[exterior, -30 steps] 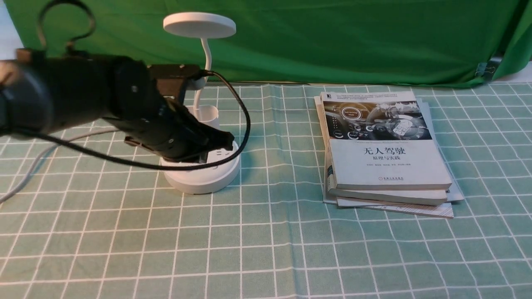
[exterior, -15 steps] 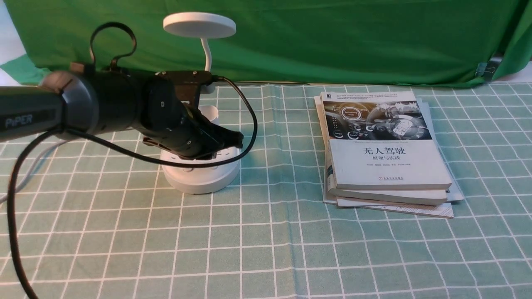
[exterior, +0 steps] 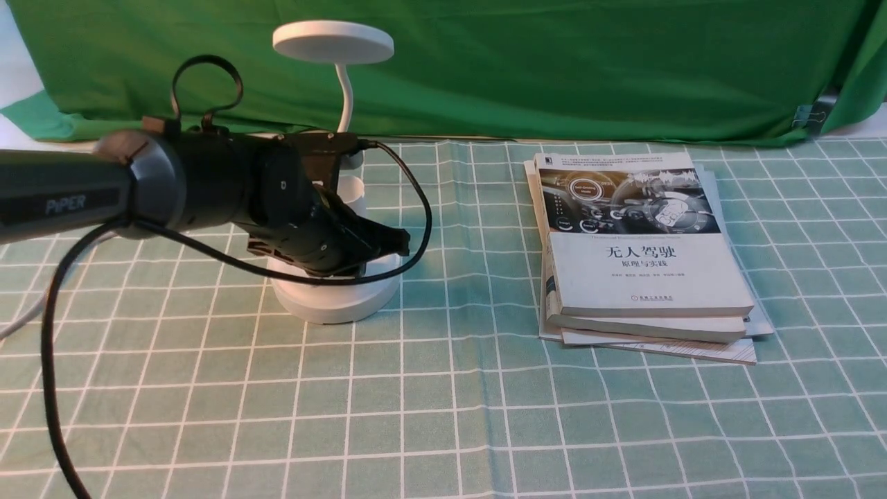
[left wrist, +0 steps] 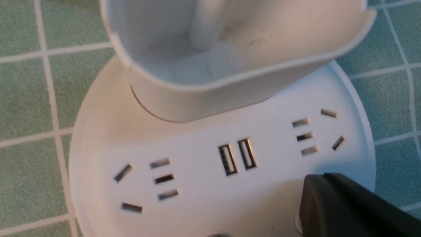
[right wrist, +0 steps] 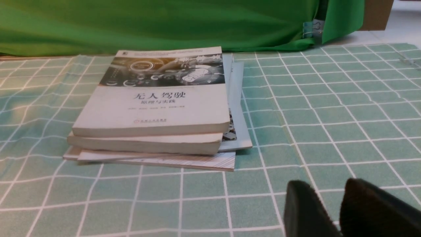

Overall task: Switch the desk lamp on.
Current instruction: Use the left arm to press the button switch on the lamp holder

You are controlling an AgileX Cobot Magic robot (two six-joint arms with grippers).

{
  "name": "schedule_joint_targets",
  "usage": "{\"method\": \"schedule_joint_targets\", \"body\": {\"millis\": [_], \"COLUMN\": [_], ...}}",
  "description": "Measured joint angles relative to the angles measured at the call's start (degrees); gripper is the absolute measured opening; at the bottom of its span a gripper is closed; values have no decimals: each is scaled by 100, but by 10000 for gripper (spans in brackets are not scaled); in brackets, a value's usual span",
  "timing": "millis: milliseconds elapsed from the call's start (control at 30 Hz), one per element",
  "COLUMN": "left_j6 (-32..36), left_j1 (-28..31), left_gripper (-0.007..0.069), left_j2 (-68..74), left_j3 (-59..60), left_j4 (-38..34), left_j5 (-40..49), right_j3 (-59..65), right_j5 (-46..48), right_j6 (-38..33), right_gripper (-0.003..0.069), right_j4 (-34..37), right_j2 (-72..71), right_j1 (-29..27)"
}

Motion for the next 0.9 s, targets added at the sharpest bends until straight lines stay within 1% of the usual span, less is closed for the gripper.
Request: {"method": "schedule_joint_targets", "body": {"millis": [267, 433, 667, 900], "left_j6": [15, 136, 147, 175], "left_j1": [0, 0, -1, -6], "left_gripper": [4, 4, 4, 4], "left_j2": [115, 53, -171, -87], "left_j3": [-65, -60, -1, 10], "left_j4": [-90, -90, -90, -157], "left_j5": [-38, -56, 151, 233], "right_j3": [0, 0, 0, 0], "right_j5": [5, 5, 5, 5], "right_j6": [0, 0, -5, -5], "right_gripper": [238, 238, 238, 238], "right_j4": [0, 0, 0, 0], "right_j2": [0, 0, 0, 0], "right_j1": [0, 0, 0, 0]}}
